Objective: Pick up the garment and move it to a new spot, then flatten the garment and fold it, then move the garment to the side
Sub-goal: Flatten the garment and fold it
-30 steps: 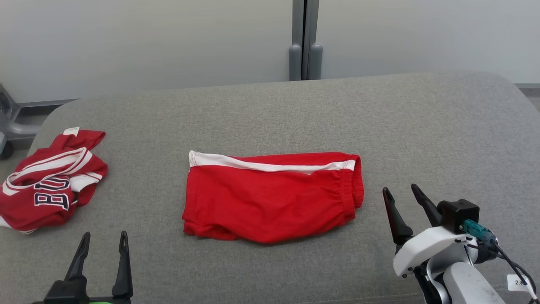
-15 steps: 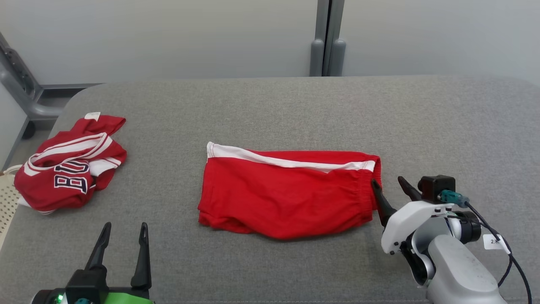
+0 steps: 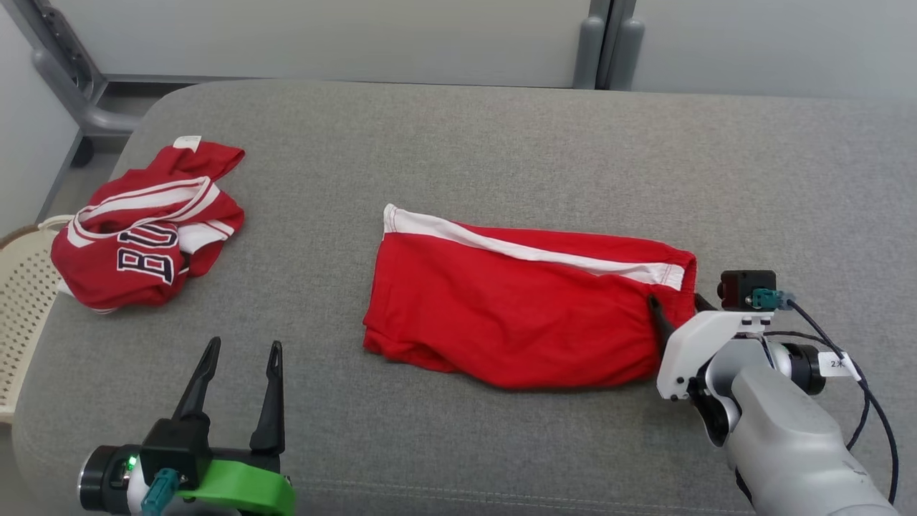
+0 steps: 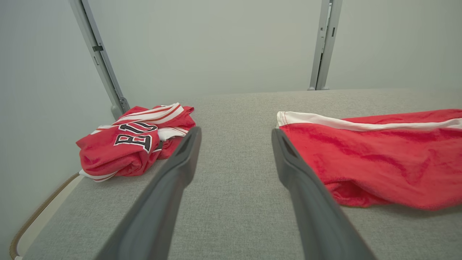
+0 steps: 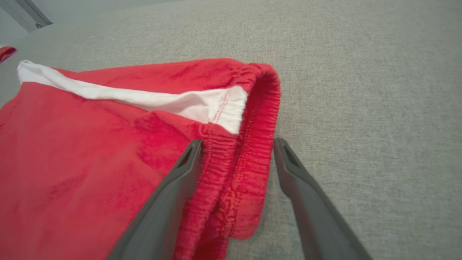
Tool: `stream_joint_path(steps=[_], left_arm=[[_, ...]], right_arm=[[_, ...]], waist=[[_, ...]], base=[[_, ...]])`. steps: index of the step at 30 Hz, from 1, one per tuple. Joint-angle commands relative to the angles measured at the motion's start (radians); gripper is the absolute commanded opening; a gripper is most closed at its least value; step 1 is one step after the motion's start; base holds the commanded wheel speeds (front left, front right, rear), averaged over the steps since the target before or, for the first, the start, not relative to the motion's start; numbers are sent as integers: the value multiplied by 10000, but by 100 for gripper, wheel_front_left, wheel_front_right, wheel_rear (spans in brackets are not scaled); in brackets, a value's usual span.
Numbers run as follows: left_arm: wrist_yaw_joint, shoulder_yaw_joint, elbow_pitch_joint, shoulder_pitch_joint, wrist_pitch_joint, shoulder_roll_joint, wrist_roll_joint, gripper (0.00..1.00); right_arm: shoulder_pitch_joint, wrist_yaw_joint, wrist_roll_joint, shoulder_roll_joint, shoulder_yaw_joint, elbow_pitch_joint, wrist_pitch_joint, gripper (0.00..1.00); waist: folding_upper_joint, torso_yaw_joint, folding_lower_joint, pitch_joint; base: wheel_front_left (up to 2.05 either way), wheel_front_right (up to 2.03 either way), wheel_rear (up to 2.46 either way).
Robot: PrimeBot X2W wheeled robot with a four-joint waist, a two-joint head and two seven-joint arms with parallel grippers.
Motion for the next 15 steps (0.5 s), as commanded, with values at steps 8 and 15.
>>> stream_joint_path(steps=[8,15], left_arm=[[-76,1,155,-378,7,-72,101,100],[-80,-75,243,-484,6,-107,124,100]], right_arm=[[-683,-4,536,116,97,1122,361,100],[-728,-2,1234,283,279,1495,1112,100]], waist=[[0,346,0,378],[0,417,0,363]], base=[[0,0,0],[0,0,0]])
